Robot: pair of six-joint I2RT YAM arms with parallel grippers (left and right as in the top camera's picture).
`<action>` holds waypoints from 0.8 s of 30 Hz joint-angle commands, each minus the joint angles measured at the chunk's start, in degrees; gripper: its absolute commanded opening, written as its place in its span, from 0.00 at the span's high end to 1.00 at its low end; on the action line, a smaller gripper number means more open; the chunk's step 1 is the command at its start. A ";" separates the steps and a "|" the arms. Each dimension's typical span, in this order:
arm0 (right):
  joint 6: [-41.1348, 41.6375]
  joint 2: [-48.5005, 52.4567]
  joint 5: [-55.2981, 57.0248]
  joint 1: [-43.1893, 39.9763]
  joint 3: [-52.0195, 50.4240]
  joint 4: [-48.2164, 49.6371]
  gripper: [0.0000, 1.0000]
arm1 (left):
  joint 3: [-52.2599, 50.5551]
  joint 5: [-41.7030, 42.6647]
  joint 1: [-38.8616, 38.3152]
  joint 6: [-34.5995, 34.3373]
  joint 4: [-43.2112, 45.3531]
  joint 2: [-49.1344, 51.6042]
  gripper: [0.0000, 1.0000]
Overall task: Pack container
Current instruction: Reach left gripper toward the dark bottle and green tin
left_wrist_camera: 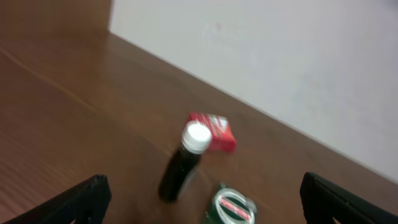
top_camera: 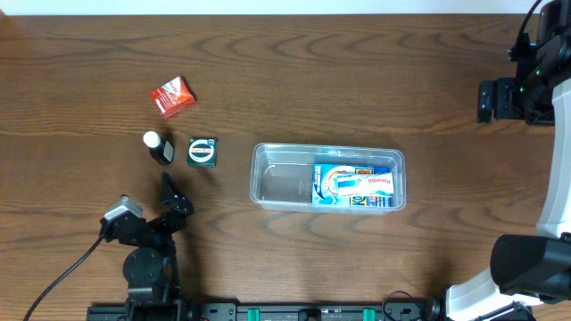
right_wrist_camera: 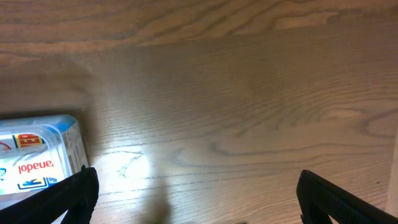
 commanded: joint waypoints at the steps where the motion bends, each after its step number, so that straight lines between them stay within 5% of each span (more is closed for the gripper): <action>1: 0.72 -0.92 0.92 -0.28 0.79 -0.20 0.01 | 8.07 5.49 0.28 1.73 -5.46 1.03 0.02; 7: 0.72 -0.92 0.92 -0.28 0.79 -0.20 0.01 | 27.41 6.03 0.28 2.47 -21.81 14.38 0.02; 17: 0.72 -0.92 0.92 -0.28 0.79 -0.20 0.01 | 65.57 13.07 0.28 10.60 -52.17 54.47 0.02; 24: 0.72 -0.92 0.92 -0.26 0.79 -0.20 0.01 | 72.85 12.70 0.28 10.80 -54.93 70.66 0.02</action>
